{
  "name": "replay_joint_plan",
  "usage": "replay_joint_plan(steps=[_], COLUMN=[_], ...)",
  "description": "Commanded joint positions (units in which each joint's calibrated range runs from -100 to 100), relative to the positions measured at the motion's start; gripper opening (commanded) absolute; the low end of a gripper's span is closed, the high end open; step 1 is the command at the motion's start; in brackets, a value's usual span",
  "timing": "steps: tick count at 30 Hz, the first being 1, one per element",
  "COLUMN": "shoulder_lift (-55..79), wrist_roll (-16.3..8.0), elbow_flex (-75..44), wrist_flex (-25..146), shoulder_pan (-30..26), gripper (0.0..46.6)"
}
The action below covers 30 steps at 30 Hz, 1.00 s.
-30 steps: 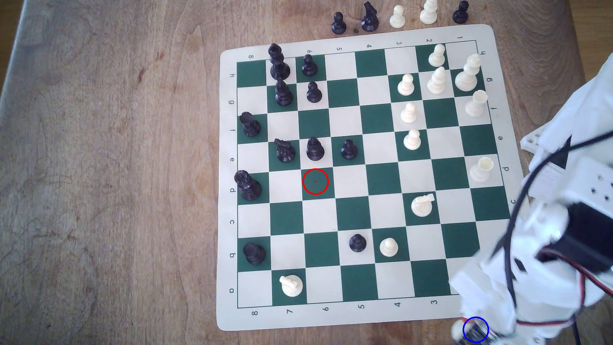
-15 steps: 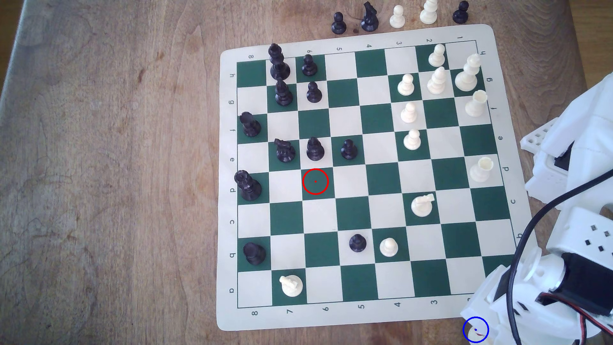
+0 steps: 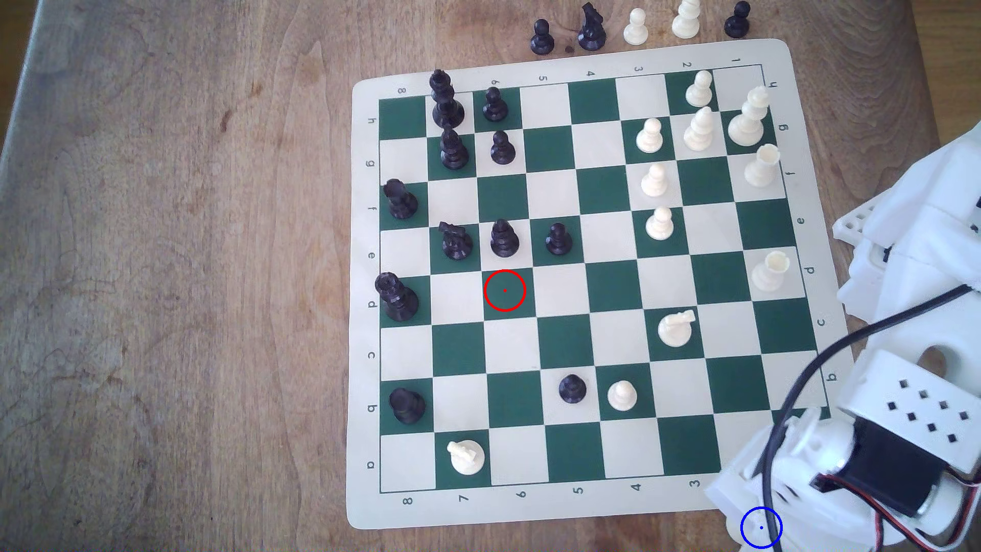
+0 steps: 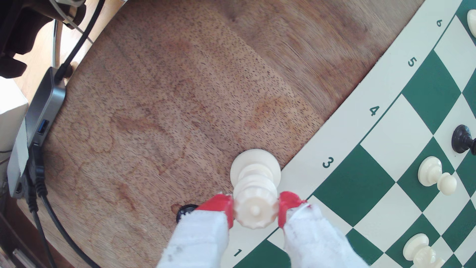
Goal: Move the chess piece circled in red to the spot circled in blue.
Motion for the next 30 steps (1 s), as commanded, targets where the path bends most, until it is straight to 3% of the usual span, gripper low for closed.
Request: replay_joint_plan(steps=[1,24,30], shoulder_lift=[-2.0,-1.2,-0.6], wrist_roll=[0.1,-0.3,0.0], elbow_flex=[-0.7,-1.2,-0.9], wrist_flex=[0.2,-0.3,-0.1], shoulder_pan=[-0.4,-1.7,-1.9], gripper=[0.4,0.6,4.8])
